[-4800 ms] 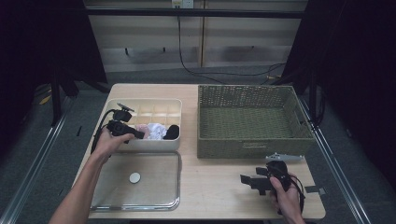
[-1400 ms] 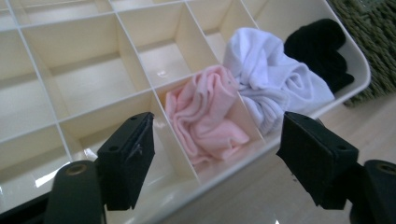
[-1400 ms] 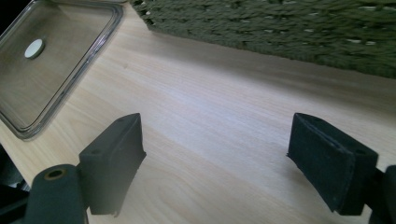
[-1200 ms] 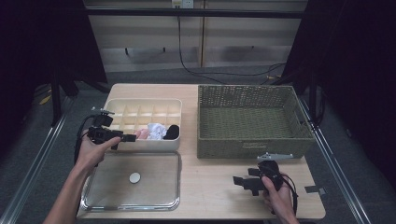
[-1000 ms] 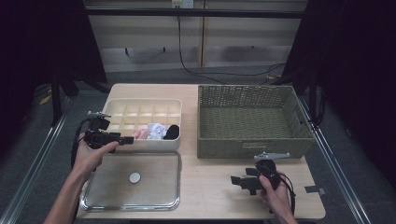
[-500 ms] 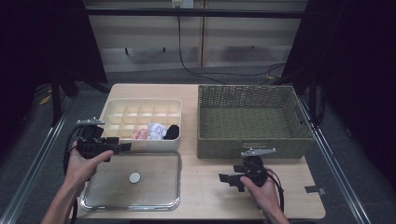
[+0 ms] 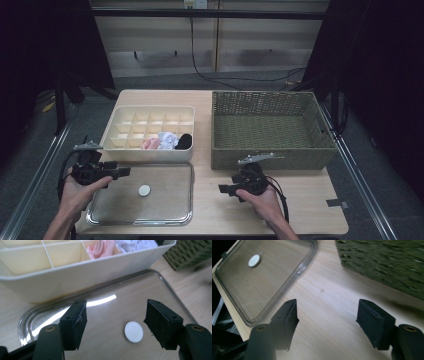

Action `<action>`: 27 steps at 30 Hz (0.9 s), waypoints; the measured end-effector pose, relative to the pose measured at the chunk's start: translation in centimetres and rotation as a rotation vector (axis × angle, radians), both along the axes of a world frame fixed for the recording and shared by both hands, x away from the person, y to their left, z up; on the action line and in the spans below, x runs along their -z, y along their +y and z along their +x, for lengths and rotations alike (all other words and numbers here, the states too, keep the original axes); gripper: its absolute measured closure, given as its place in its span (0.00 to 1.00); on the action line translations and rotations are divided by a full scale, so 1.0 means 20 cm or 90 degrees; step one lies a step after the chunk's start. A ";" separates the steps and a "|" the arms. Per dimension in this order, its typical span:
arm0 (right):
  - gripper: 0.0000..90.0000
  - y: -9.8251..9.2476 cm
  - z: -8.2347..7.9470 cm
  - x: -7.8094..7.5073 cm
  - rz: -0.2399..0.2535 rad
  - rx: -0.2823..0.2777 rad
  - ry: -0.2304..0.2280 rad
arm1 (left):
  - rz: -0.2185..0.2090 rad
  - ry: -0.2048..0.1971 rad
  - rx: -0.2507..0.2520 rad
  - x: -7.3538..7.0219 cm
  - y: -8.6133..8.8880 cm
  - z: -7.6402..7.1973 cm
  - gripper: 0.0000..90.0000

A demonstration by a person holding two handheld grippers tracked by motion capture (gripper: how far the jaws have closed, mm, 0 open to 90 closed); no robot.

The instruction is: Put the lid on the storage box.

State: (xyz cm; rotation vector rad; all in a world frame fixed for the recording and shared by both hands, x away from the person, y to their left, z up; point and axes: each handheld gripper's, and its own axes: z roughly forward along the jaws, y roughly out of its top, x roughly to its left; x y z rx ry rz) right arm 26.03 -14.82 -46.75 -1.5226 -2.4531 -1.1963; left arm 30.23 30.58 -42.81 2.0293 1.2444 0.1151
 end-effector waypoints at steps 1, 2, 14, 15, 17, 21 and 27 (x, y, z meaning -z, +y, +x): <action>0.38 0.01 0.00 0.00 0.002 -0.004 0.001 | 0.010 0.005 0.003 0.02 0.01 0.00 0.37; 0.39 0.03 0.01 0.00 0.002 -0.008 0.000 | 0.017 0.008 0.000 0.03 0.02 -0.01 0.36; 0.45 0.17 0.06 0.02 0.025 -0.029 0.011 | -0.014 0.022 -0.018 0.11 0.13 -0.04 0.31; 0.47 0.18 0.06 0.02 0.024 -0.030 0.010 | -0.020 0.025 -0.015 0.11 0.14 -0.04 0.31; 0.47 0.21 0.07 0.02 0.024 -0.039 0.005 | 0.003 0.021 -0.027 0.12 0.14 -0.05 0.35; 0.46 0.26 0.08 0.03 0.016 -0.038 0.003 | 0.001 0.017 -0.030 0.15 0.18 -0.07 0.37; 0.47 0.32 0.11 0.04 0.016 -0.042 0.011 | -0.011 0.021 -0.047 0.17 0.23 -0.09 0.37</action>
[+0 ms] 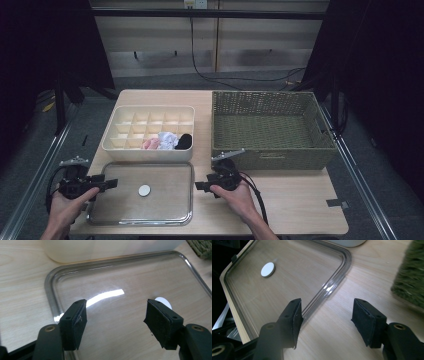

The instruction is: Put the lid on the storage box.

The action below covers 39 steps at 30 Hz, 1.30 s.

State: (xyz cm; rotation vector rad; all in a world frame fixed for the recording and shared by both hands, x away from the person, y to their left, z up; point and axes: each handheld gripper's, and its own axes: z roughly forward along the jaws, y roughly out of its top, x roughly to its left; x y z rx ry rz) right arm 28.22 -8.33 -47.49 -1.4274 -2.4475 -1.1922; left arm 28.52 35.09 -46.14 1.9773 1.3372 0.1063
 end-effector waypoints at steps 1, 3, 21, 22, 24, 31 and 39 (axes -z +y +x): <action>0.47 0.01 0.00 0.00 0.001 -0.003 0.000 | -0.002 0.001 -0.003 -0.01 0.01 0.00 0.37; 0.49 0.03 0.01 0.00 0.000 -0.008 -0.007 | -0.009 -0.003 -0.007 -0.02 0.03 -0.01 0.37; 0.51 0.17 0.06 0.06 -0.019 0.017 0.019 | -0.003 0.041 -0.068 0.11 0.17 0.00 0.37; 0.51 0.17 0.07 0.07 -0.019 0.017 0.022 | 0.001 0.042 -0.066 0.11 0.17 0.00 0.37; 0.51 0.17 0.07 0.08 -0.015 0.022 0.021 | 0.003 0.042 -0.062 0.11 0.16 0.00 0.37; 0.52 0.17 0.08 0.10 -0.001 0.051 0.025 | 0.003 0.044 -0.056 0.12 0.14 0.01 0.38; 0.52 0.19 0.07 0.11 0.031 0.084 0.033 | -0.016 0.042 -0.053 0.13 0.15 0.02 0.41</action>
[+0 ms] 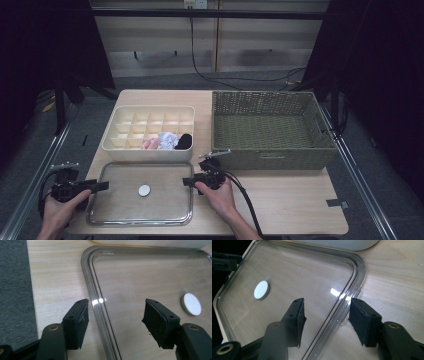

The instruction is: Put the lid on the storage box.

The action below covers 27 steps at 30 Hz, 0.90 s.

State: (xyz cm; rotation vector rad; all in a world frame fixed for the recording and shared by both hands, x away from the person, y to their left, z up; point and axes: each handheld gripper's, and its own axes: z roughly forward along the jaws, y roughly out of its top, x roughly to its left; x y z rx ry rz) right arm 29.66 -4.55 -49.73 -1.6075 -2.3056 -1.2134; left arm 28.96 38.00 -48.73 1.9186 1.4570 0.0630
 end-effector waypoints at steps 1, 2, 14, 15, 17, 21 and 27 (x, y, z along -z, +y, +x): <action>0.51 0.00 0.00 0.00 0.005 0.005 0.005 | 0.006 -0.003 0.003 0.00 0.00 0.00 0.43; 0.51 0.00 0.00 0.00 0.004 0.006 0.006 | 0.006 -0.006 -0.003 0.00 -0.01 0.00 0.43; 0.49 -0.02 -0.01 0.01 0.052 0.040 0.033 | 0.015 0.007 0.018 -0.01 -0.01 0.00 0.45; 0.49 -0.03 -0.01 0.01 0.057 0.041 0.035 | 0.015 0.008 0.018 -0.01 -0.01 -0.01 0.45; 0.48 -0.03 -0.01 0.02 0.064 0.045 0.039 | 0.021 0.007 0.021 -0.01 -0.02 -0.01 0.45; 0.46 -0.04 -0.01 0.02 0.072 0.046 0.044 | 0.034 0.007 0.025 -0.01 -0.03 -0.01 0.45; 0.45 -0.06 -0.02 0.03 0.092 0.064 0.054 | 0.030 0.008 0.020 -0.01 -0.04 -0.02 0.45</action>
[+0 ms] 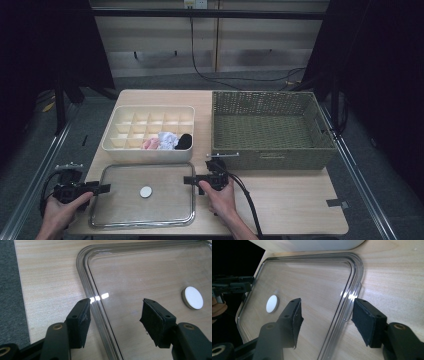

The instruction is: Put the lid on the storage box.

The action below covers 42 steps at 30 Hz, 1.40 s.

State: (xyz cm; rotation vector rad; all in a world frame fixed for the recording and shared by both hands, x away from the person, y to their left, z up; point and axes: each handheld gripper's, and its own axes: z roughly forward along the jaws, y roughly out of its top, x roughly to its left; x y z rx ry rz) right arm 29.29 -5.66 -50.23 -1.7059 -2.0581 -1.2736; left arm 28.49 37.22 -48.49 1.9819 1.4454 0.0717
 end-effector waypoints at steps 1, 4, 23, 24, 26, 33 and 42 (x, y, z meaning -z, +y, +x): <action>0.45 0.00 0.00 0.00 0.003 0.004 0.005 | -0.013 0.003 -0.006 0.00 0.00 0.00 0.45; 0.45 0.00 -0.01 0.00 0.003 0.007 0.006 | -0.013 -0.002 -0.005 0.00 0.00 -0.01 0.42; 0.48 -0.04 -0.02 0.01 0.031 -0.012 0.023 | 0.009 -0.001 -0.009 0.00 -0.04 0.02 0.39; 0.48 -0.04 -0.02 0.01 0.033 -0.010 0.022 | 0.010 -0.001 -0.007 0.00 -0.04 0.02 0.39; 0.49 -0.05 -0.02 0.02 0.043 -0.005 0.024 | 0.012 -0.004 -0.007 0.00 -0.04 0.02 0.39; 0.52 -0.07 -0.02 0.04 0.073 0.017 0.036 | 0.005 -0.004 -0.009 0.00 -0.04 0.01 0.39; 0.51 -0.07 -0.05 0.04 0.082 0.030 0.039 | 0.007 -0.009 -0.015 0.00 -0.04 0.00 0.39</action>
